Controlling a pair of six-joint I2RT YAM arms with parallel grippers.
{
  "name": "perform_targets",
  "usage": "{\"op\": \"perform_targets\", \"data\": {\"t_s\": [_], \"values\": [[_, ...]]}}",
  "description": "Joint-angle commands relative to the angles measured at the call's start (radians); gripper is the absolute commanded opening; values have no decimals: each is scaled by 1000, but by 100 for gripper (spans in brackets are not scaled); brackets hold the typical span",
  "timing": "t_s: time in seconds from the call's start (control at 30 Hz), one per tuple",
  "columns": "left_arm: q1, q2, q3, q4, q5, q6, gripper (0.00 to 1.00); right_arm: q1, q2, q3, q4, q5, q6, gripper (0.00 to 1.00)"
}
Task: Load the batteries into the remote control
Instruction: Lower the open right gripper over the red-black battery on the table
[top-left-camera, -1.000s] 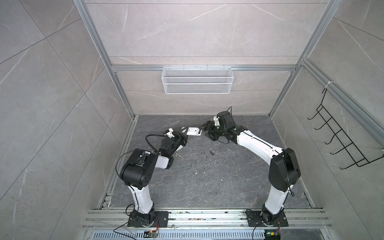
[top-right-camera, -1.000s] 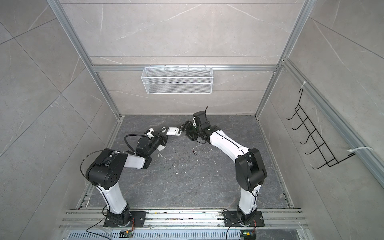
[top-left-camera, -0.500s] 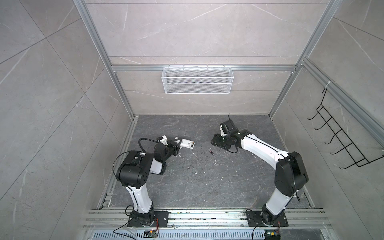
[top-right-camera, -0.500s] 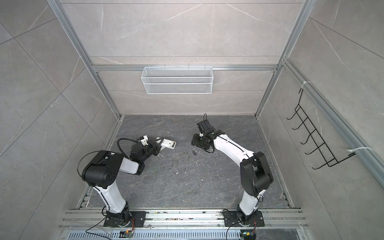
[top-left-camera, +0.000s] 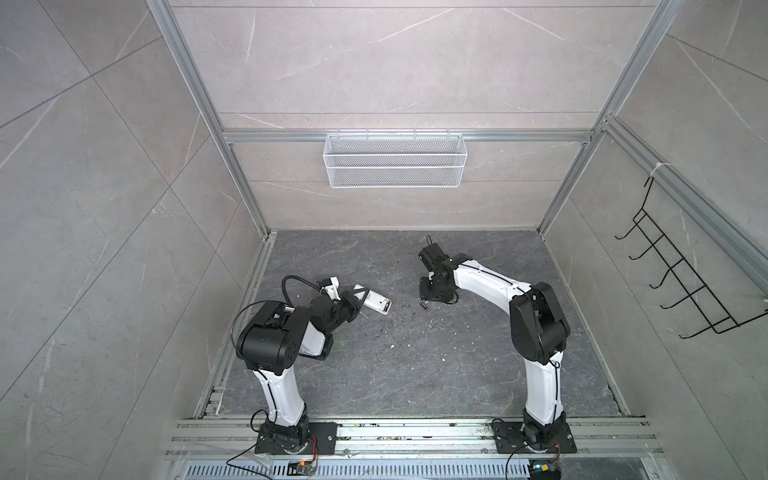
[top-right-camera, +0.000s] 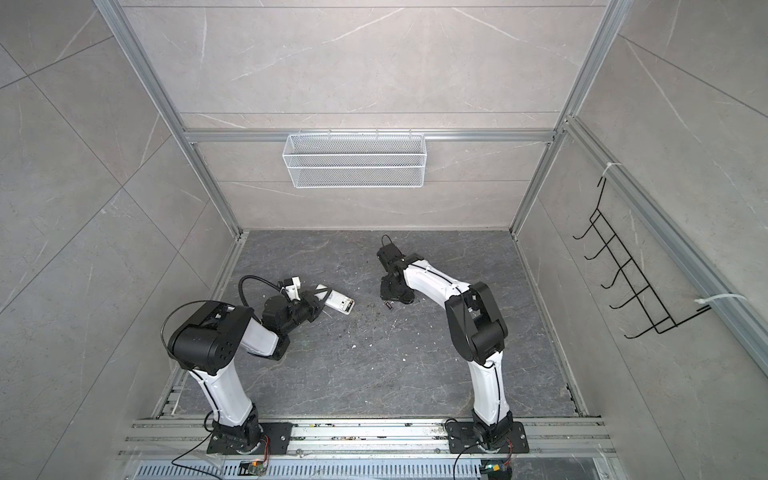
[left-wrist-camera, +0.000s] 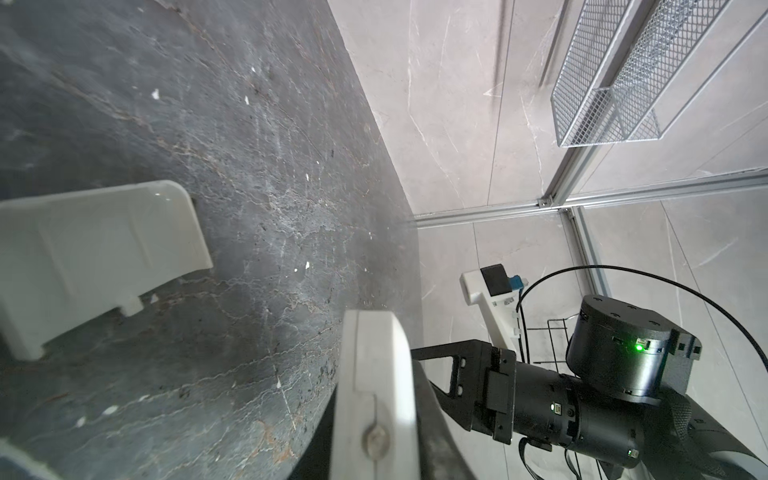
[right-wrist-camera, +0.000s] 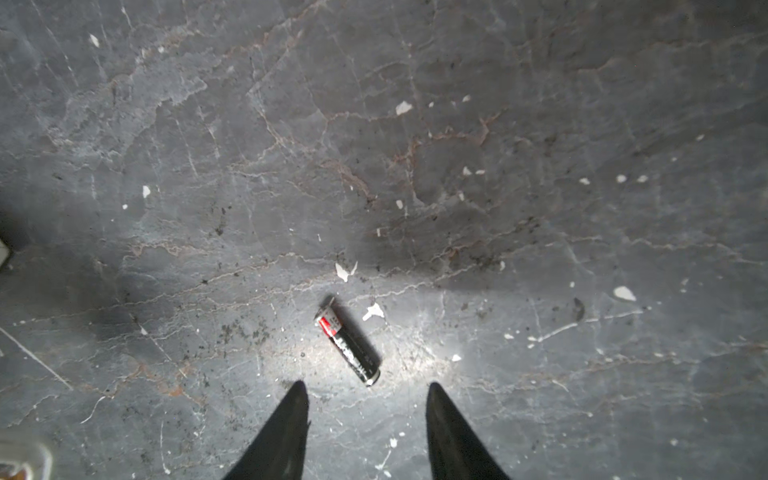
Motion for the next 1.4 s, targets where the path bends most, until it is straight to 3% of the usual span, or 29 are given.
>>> {"op": "perform_targets", "data": {"t_s": [0.0,0.3,0.67,0.87,1.1,1.37], "values": [[3,10,20,79,46,23,0,18,55,27,-23,57,-15,49],[6,17,18,79,35,52,0,40,176,130,-68,57,-20,47],[5,34,17,79,20,33,0,40,171,82,-90,140,86,26],[6,32,18,78,24,31,0,39,167,71,-171,218,381,17],[6,44,22,78,30,17,0,41,138,-28,-126,100,861,9],[5,38,22,78,34,13,0,41,89,-177,-6,-2,1215,8]]}}
